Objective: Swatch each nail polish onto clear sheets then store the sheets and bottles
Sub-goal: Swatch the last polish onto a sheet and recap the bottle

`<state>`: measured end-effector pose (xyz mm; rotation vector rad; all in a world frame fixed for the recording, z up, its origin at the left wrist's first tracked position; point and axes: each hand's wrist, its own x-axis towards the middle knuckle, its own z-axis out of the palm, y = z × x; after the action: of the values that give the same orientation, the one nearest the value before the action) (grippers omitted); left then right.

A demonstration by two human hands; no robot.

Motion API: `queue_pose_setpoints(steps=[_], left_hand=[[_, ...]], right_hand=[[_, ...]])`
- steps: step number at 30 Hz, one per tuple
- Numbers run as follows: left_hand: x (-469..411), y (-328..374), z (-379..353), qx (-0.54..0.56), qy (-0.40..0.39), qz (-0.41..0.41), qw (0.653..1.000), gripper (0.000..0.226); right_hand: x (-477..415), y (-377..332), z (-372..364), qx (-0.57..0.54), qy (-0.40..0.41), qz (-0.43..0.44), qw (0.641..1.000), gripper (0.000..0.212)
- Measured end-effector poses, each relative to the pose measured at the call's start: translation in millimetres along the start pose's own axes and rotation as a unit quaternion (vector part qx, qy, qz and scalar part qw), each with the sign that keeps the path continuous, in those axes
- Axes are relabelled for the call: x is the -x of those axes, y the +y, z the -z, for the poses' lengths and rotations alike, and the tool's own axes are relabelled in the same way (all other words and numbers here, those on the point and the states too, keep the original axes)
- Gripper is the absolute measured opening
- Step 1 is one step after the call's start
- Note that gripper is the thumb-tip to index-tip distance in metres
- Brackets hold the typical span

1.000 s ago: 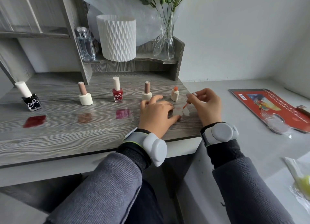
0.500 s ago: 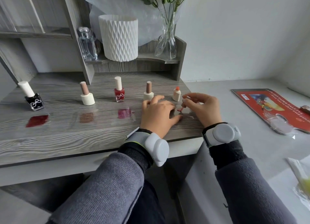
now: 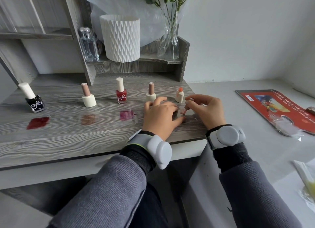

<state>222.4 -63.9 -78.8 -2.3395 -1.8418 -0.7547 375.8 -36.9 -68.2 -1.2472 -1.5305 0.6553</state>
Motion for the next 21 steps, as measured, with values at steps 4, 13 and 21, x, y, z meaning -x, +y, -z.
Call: queue_pose_setpoints(steps=[4, 13, 21], left_hand=[[-0.2, -0.6, -0.1, 0.002, 0.0, -0.001, 1.0, 0.041], [0.1, -0.2, -0.4, 0.009, 0.003, 0.001, 1.0, 0.039], [0.0, 0.1, 0.5, 0.009, -0.007, 0.003, 1.0, 0.042]], right_hand=[[-1.8, 1.2, -0.4, -0.013, 0.015, -0.002, 1.0, 0.016], [-0.4, 3.7, 0.6, 0.011, 0.009, 0.013, 1.0, 0.014], [-1.6, 3.9, 2.8, -0.042, 0.053, 0.005, 0.998, 0.005]])
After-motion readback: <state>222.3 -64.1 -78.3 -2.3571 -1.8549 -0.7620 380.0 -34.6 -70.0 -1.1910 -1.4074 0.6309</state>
